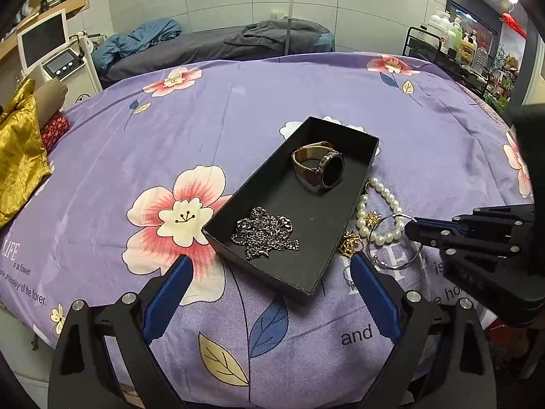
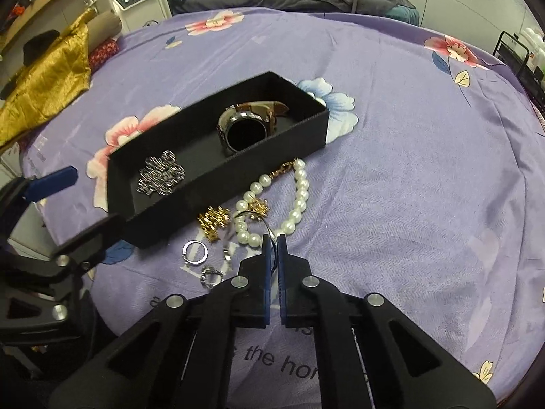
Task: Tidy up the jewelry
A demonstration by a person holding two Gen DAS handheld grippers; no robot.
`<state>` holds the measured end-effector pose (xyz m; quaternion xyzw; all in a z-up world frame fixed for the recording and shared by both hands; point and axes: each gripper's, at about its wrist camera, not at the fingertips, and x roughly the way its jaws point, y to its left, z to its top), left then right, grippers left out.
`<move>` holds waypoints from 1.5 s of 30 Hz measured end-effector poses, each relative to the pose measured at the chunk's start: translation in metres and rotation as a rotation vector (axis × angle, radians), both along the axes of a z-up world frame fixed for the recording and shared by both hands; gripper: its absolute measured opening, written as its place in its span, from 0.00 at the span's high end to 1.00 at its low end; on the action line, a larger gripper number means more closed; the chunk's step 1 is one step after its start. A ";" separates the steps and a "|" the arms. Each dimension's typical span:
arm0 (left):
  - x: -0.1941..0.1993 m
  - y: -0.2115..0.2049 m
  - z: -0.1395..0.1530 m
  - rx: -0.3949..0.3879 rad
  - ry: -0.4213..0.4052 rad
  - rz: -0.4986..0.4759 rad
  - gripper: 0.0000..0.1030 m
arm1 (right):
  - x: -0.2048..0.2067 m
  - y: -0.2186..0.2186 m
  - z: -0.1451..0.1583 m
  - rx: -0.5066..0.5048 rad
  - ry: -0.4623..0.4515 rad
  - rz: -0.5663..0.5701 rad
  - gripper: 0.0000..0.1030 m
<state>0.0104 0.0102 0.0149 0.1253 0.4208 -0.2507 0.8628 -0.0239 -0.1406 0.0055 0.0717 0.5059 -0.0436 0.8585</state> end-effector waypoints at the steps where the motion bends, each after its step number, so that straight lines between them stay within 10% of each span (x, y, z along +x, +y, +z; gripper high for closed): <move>1: 0.000 0.000 0.001 -0.001 -0.002 0.002 0.12 | -0.002 0.001 0.004 0.008 -0.010 0.004 0.96; 32: 0.012 0.009 0.015 -0.025 -0.031 0.033 0.12 | 0.004 -0.019 0.017 0.123 -0.021 -0.002 0.96; 38: 0.011 0.009 0.013 -0.022 -0.022 0.033 0.12 | -0.003 -0.009 -0.008 0.069 0.029 0.011 0.58; 45: 0.006 0.005 0.011 -0.012 -0.024 0.021 0.11 | -0.004 0.000 -0.015 0.005 0.046 0.049 0.58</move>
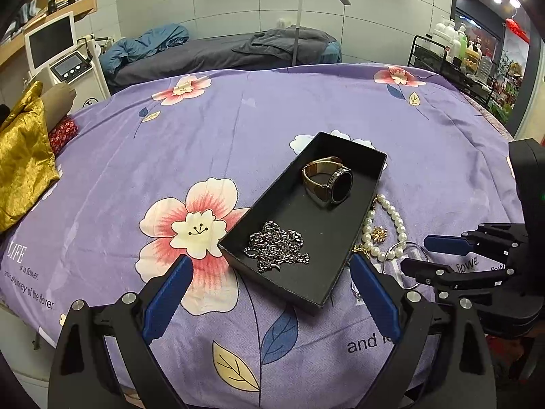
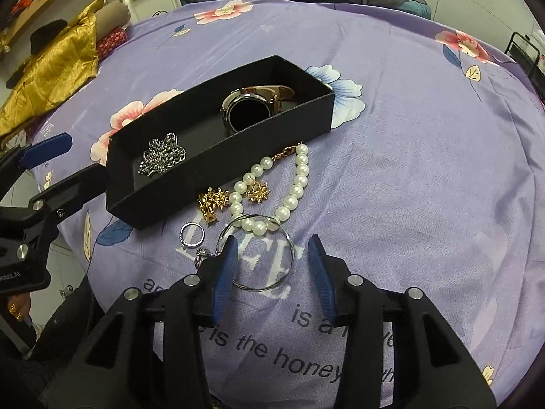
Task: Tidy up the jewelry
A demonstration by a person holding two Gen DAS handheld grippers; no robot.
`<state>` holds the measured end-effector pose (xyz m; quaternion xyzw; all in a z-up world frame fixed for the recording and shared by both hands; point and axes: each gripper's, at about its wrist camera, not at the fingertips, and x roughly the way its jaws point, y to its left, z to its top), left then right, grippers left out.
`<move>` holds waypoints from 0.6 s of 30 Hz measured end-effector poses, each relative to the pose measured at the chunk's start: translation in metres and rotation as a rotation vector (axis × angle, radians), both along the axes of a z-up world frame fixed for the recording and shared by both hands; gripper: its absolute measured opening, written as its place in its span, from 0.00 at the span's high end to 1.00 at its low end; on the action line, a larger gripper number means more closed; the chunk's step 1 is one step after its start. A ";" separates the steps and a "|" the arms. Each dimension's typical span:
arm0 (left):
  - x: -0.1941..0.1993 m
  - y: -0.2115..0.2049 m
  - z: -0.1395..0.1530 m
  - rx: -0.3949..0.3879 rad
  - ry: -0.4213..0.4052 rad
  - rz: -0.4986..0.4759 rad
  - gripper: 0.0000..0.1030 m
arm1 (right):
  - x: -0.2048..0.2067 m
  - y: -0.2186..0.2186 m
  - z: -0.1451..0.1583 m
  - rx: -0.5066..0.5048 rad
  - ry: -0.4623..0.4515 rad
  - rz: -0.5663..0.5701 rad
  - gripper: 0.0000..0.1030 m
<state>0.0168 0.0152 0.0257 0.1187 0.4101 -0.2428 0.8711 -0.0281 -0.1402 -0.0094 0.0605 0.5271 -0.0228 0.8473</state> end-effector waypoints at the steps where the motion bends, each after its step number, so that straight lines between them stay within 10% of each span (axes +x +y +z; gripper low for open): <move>1: -0.001 0.000 -0.001 -0.001 0.003 -0.002 0.11 | 0.001 0.001 -0.002 -0.022 0.008 -0.002 0.58; 4: -0.002 -0.002 -0.001 0.002 0.004 -0.008 0.11 | 0.003 0.000 -0.011 -0.091 0.026 -0.023 0.69; 6: -0.003 -0.003 -0.001 0.003 0.002 -0.011 0.11 | 0.002 -0.002 -0.010 -0.073 0.015 -0.026 0.96; 18: -0.001 0.002 0.000 -0.008 0.006 0.010 0.12 | -0.005 -0.009 0.044 0.062 -0.152 -0.045 0.97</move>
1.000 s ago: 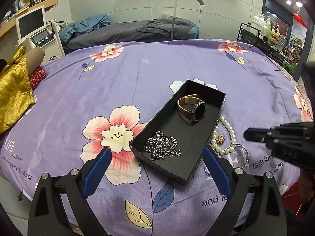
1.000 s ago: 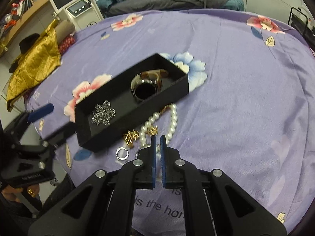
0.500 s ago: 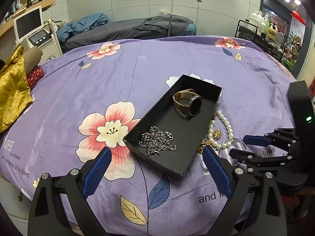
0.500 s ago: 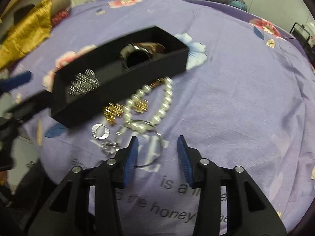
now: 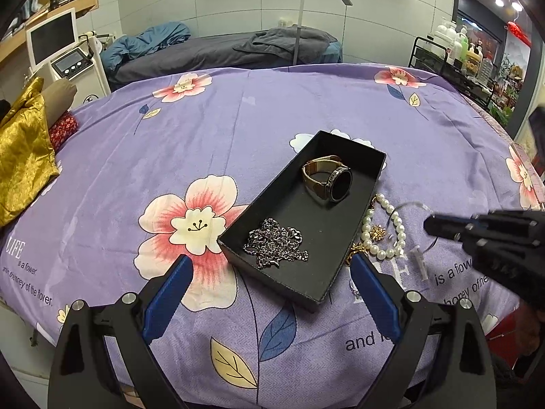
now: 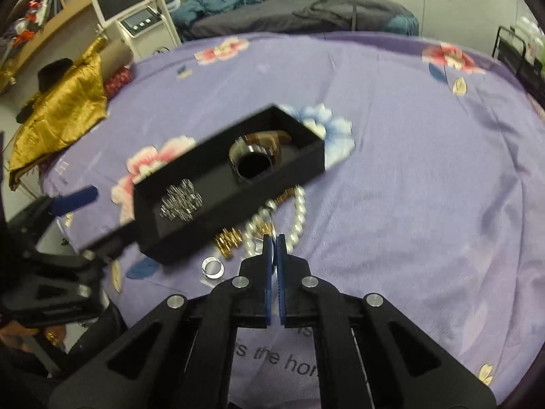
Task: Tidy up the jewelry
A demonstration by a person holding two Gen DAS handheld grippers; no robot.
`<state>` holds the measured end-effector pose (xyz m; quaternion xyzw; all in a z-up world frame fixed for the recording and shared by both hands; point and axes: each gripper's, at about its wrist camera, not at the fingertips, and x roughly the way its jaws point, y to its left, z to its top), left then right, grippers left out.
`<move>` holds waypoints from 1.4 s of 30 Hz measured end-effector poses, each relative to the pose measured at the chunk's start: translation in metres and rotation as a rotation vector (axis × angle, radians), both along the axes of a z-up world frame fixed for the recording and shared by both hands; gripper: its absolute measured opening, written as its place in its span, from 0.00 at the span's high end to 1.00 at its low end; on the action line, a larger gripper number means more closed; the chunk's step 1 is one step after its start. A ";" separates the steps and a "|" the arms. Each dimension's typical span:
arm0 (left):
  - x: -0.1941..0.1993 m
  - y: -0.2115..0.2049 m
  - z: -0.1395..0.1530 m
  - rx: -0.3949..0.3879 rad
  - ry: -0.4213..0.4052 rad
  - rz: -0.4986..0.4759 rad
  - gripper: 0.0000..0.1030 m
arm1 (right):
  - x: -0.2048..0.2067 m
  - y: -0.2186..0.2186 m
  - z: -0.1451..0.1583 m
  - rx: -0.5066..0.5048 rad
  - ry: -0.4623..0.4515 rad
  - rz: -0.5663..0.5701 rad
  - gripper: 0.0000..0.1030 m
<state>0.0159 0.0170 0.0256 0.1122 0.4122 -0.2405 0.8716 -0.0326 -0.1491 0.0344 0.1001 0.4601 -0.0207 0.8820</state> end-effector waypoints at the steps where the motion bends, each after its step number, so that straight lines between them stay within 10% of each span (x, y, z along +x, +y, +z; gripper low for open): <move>1: 0.000 0.000 0.001 -0.002 -0.001 0.000 0.12 | 0.002 0.002 0.006 -0.001 -0.013 0.006 0.97; 19: 0.013 0.001 0.003 0.045 -0.048 0.016 0.10 | 0.075 0.023 0.023 0.136 -0.060 0.060 0.94; 24: 0.014 0.003 -0.001 0.048 -0.038 0.022 0.09 | 0.059 0.007 0.005 0.081 -0.032 -0.032 0.52; 32: 0.003 0.006 0.000 0.017 -0.032 0.019 0.09 | 0.024 -0.012 -0.018 -0.026 0.059 -0.065 0.46; 42: -0.057 -0.036 -0.015 -0.003 0.012 -0.286 0.28 | -0.001 -0.021 -0.040 -0.063 0.113 -0.089 0.46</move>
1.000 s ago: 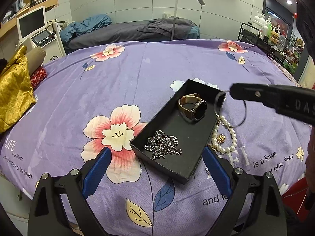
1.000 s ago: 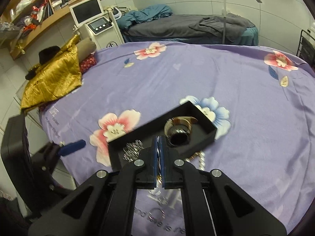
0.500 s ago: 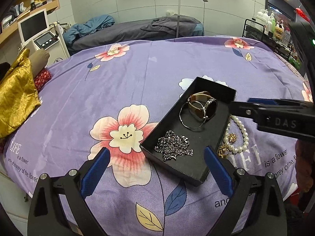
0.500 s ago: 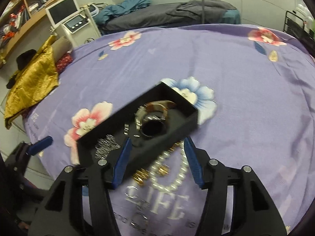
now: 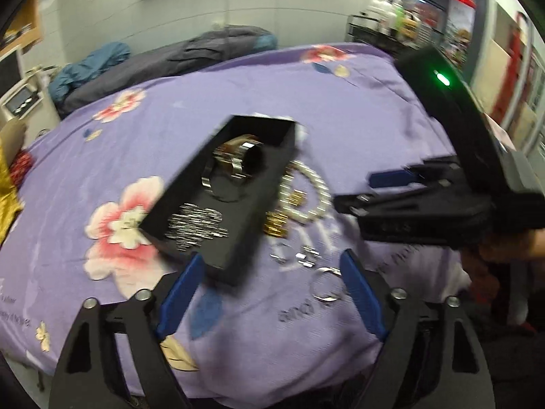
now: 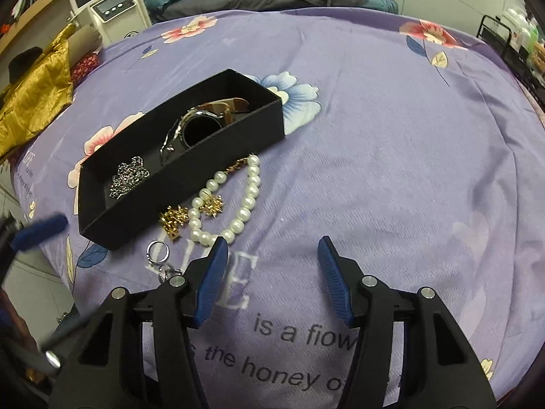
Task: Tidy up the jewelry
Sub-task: 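Close the left tool on the silver hoop while the right tool grasps the pearl bracelet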
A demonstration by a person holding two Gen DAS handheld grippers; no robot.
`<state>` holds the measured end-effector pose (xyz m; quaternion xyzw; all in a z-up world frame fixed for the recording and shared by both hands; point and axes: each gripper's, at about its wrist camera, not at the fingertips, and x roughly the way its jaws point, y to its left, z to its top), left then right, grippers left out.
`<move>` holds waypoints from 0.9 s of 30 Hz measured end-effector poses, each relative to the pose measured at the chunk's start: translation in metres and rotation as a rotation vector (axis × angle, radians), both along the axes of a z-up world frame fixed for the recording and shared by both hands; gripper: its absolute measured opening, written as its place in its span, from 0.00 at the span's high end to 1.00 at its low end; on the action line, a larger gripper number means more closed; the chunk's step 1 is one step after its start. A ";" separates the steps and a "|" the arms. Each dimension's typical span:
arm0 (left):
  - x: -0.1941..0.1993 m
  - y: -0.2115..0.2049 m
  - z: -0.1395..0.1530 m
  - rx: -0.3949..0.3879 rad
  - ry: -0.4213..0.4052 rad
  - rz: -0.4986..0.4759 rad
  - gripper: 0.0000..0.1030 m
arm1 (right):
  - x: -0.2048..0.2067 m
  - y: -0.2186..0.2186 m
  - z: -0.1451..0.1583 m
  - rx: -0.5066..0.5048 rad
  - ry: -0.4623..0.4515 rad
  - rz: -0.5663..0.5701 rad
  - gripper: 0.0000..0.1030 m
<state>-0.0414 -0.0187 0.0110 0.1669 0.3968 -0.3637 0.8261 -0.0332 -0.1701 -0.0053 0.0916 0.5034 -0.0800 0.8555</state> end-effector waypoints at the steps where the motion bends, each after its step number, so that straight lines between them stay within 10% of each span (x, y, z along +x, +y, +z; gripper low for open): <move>1: -0.004 -0.006 -0.005 -0.001 0.023 -0.038 0.30 | -0.002 -0.002 0.000 0.001 0.000 -0.004 0.46; 5: -0.009 -0.022 -0.029 0.058 0.048 -0.073 0.35 | -0.006 -0.004 0.002 0.002 -0.006 -0.008 0.46; 12: -0.012 -0.033 -0.051 0.092 0.071 -0.101 0.72 | -0.006 -0.003 0.000 0.018 -0.002 -0.005 0.46; 27: 0.003 -0.001 -0.020 0.023 0.066 0.008 0.73 | 0.029 0.009 -0.007 0.037 0.007 -0.007 0.52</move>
